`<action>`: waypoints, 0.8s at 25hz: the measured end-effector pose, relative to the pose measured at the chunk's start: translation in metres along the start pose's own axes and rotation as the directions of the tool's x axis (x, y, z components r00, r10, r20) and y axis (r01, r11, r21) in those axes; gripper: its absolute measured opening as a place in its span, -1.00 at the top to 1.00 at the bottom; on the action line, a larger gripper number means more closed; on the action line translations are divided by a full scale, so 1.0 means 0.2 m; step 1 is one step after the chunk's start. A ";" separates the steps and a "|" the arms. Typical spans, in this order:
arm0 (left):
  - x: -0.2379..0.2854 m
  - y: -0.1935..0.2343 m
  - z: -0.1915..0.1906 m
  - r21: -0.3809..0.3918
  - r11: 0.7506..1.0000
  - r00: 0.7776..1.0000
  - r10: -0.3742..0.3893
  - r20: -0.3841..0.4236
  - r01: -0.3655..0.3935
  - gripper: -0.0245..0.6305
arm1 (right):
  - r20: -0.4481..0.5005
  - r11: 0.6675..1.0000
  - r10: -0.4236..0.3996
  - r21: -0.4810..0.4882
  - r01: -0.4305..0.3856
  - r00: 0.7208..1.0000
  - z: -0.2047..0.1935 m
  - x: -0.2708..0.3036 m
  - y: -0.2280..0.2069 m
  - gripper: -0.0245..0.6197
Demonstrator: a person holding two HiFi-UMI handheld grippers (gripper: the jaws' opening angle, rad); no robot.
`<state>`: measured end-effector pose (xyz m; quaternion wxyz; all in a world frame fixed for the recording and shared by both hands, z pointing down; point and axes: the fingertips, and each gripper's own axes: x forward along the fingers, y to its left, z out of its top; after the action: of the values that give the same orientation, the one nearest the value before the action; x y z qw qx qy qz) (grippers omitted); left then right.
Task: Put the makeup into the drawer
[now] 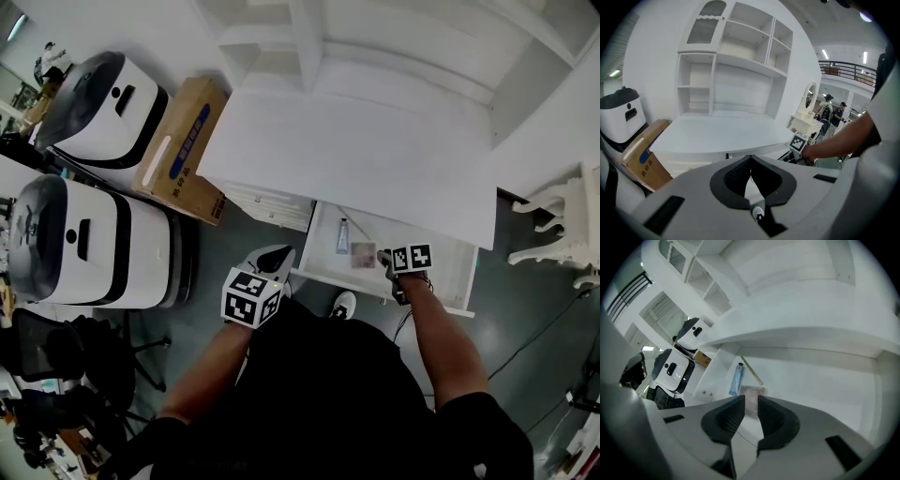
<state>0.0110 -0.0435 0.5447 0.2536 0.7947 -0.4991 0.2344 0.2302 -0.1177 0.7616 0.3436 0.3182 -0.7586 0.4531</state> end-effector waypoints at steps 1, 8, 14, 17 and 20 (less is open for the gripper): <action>0.00 -0.01 0.01 0.006 1.000 1.000 -0.007 0.003 0.007 0.89 | 0.039 1.000 0.006 -0.005 -0.006 0.999 0.03 -0.04 0.04 0.64; 0.03 -0.04 0.08 0.051 0.995 0.995 -0.093 0.021 0.092 0.89 | 0.288 0.993 0.120 -0.029 -0.117 0.950 0.13 -0.37 0.39 0.72; -0.04 -0.01 0.14 0.114 0.978 0.983 -0.179 0.026 0.175 0.89 | 0.445 0.984 0.155 0.006 -0.176 0.882 0.14 -0.56 0.72 0.81; -0.11 0.04 0.13 0.140 0.969 0.978 -0.209 0.021 0.204 0.89 | 0.506 0.984 0.153 -0.001 -0.177 0.849 0.14 -0.58 0.89 0.83; -0.18 0.06 0.10 0.149 0.958 0.968 -0.252 0.018 0.247 0.89 | 0.540 0.988 0.137 -0.010 -0.157 0.831 0.14 -0.59 1.06 0.84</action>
<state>-0.0115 -0.0373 0.5084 0.2132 0.8719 -0.3812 0.2215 0.1222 -0.0416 0.5562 0.0754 0.3793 -0.8387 0.3836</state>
